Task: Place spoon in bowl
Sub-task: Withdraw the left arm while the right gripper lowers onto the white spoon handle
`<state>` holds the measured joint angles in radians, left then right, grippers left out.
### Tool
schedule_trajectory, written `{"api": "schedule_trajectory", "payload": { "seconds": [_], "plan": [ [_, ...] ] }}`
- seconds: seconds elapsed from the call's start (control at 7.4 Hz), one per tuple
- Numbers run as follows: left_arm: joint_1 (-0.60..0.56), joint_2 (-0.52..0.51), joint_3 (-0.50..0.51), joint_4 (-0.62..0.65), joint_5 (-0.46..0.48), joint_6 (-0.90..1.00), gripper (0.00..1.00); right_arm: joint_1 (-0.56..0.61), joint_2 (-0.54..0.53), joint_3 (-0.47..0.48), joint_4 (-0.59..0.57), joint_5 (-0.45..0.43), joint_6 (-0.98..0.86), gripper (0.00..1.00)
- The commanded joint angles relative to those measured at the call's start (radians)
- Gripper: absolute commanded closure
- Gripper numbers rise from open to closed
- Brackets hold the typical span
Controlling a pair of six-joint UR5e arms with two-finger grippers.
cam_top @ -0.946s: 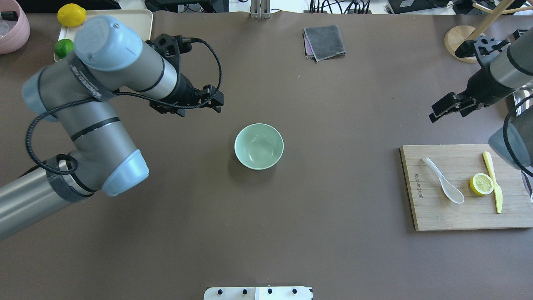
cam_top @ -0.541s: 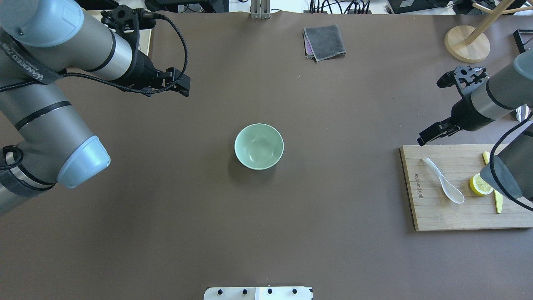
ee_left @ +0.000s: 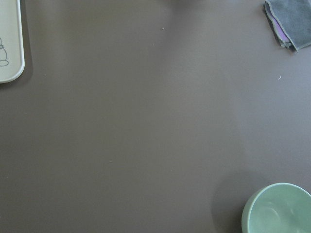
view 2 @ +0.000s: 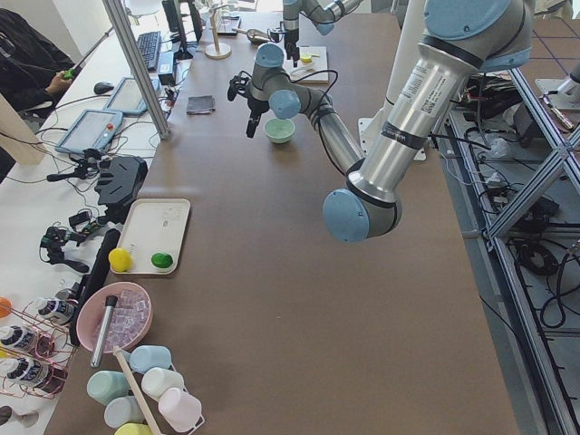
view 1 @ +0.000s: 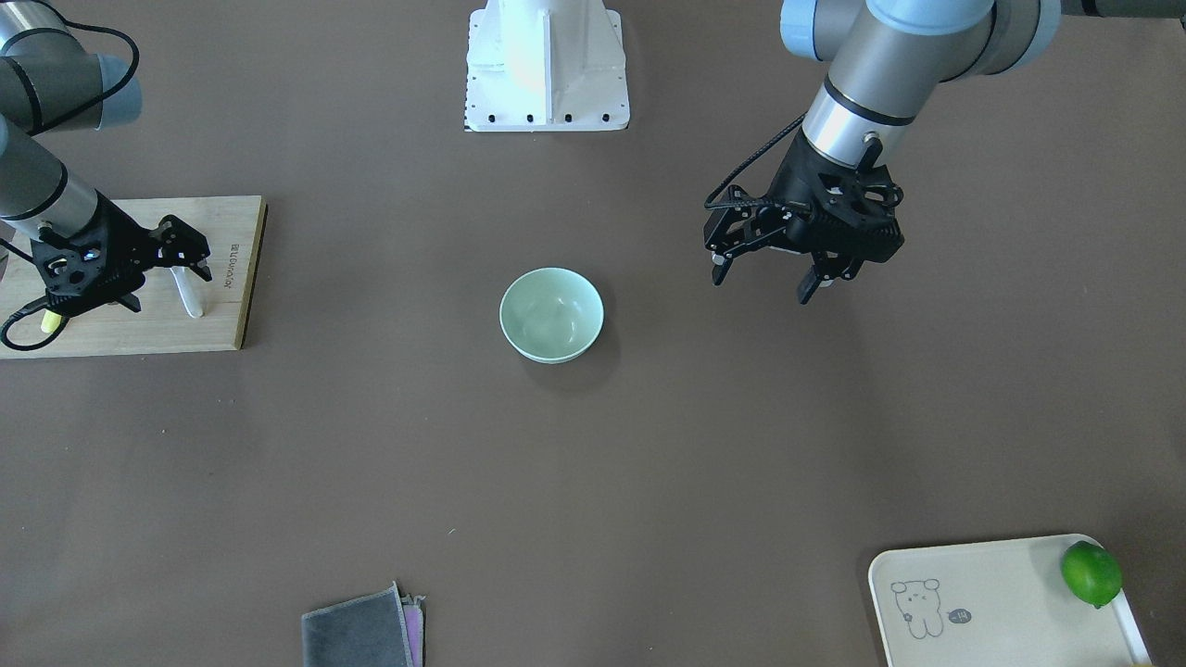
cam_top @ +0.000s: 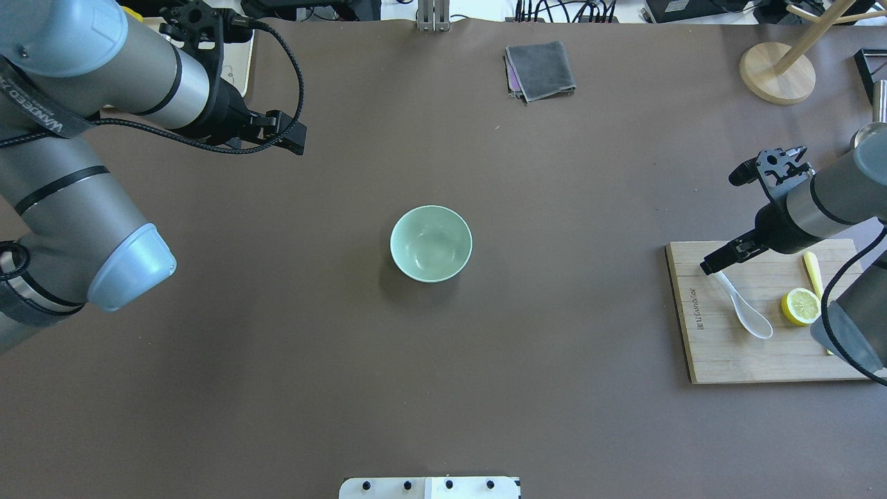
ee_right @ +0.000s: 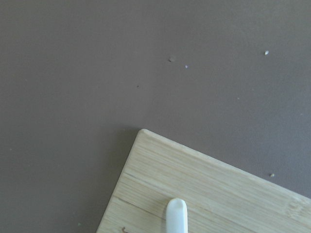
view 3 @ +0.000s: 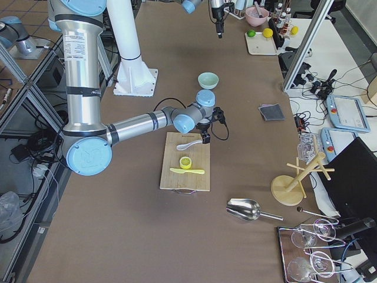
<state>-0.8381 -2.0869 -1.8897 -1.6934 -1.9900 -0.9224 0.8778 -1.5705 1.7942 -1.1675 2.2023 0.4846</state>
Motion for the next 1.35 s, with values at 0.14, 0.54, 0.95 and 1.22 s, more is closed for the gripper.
{"api": "schedule_trajectory", "payload": {
  "seconds": [0.14,0.54,0.95,1.22],
  "plan": [
    [0.001,0.031,0.006,-0.002,0.007,0.005,0.02,-0.049,-0.029,-0.001,0.003,-0.044,0.003,0.30],
    [0.002,0.034,0.006,0.000,0.007,0.005,0.02,-0.059,-0.037,-0.002,0.003,-0.056,0.003,0.54],
    [-0.003,0.108,-0.003,0.000,-0.007,0.077,0.02,-0.059,-0.037,-0.002,0.003,-0.065,0.002,0.94],
    [-0.079,0.232,-0.015,0.004,-0.006,0.339,0.02,-0.059,-0.034,0.004,0.003,-0.065,0.000,1.00]
  ]
}}
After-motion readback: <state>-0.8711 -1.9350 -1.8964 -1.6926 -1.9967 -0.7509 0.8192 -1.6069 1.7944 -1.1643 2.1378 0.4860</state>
